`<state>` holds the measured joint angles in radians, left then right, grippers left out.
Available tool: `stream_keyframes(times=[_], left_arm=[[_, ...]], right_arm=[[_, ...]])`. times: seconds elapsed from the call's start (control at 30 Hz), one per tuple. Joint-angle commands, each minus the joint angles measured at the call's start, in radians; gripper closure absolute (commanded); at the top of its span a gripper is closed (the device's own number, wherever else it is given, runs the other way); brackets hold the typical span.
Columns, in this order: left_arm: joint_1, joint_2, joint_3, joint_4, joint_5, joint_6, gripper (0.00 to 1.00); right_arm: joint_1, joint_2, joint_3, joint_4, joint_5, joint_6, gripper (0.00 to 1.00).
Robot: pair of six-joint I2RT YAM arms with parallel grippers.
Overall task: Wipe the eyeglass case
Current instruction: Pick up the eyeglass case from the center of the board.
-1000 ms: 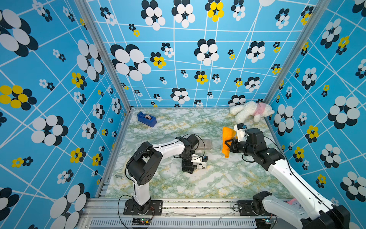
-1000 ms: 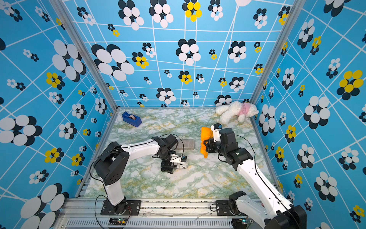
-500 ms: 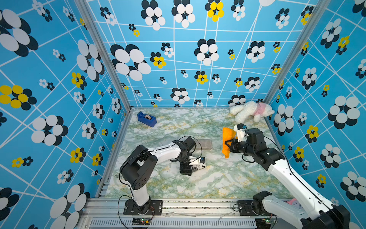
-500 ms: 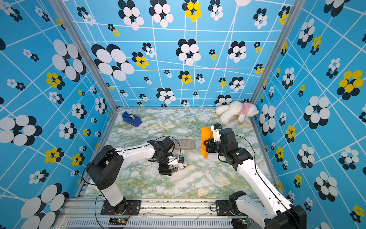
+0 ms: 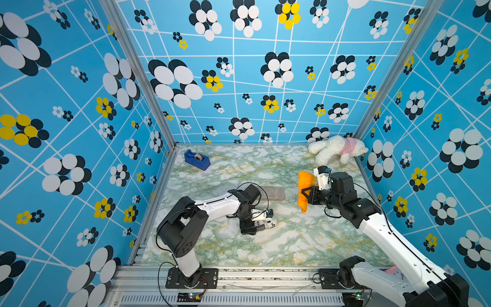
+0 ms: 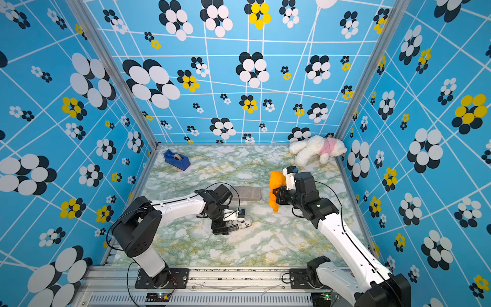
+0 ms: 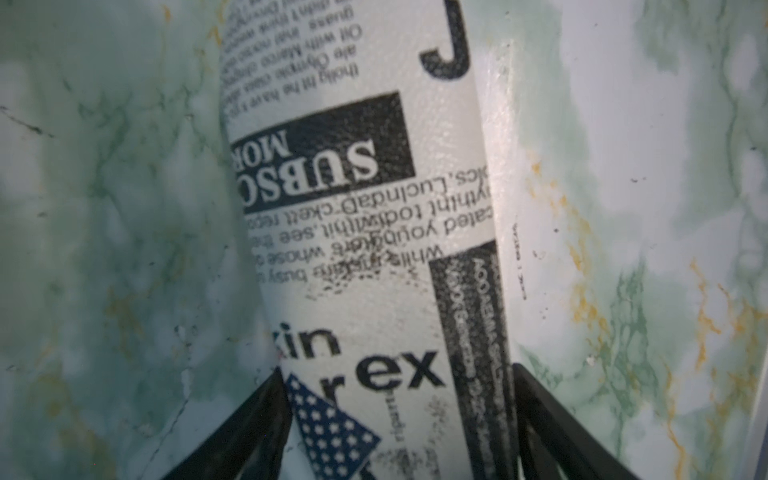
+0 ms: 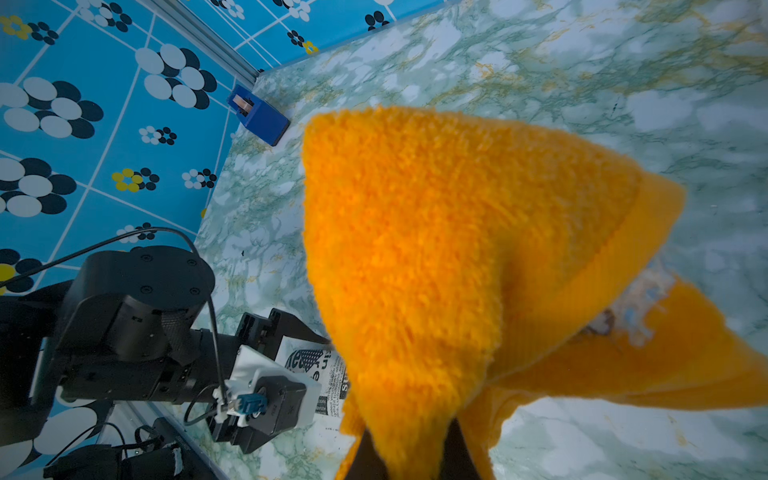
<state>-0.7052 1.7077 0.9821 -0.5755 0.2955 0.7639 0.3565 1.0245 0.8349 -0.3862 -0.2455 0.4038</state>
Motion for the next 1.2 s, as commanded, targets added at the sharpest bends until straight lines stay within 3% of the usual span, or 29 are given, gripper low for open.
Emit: stream_keyframes(times=[0.0,0.17,0.47,0.77,0.83,1.17], left_arm=[[0.010,-0.035,-0.016,-0.026,-0.004,-0.020,0.22],[0.009,-0.039,-0.027,-0.004,0.000,-0.032,0.29],[0.001,-0.049,-0.022,-0.002,-0.021,-0.055,0.55],[-0.051,-0.147,-0.018,0.031,-0.031,-0.094,0.56],[-0.057,-0.157,-0.009,0.033,-0.034,-0.108,0.60],[-0.117,-0.035,0.102,0.070,-0.055,-0.149,0.69]], right_arm=[[-0.006,0.009,0.017,0.005,-0.019,0.004,1.00],[-0.005,0.011,0.015,0.013,-0.025,0.009,1.00],[-0.005,0.033,-0.019,0.042,-0.081,0.051,1.00],[0.037,0.114,-0.106,0.101,-0.200,0.179,1.00],[0.062,0.134,-0.121,0.121,-0.221,0.207,1.00],[0.167,0.273,-0.218,0.352,-0.334,0.388,1.00]])
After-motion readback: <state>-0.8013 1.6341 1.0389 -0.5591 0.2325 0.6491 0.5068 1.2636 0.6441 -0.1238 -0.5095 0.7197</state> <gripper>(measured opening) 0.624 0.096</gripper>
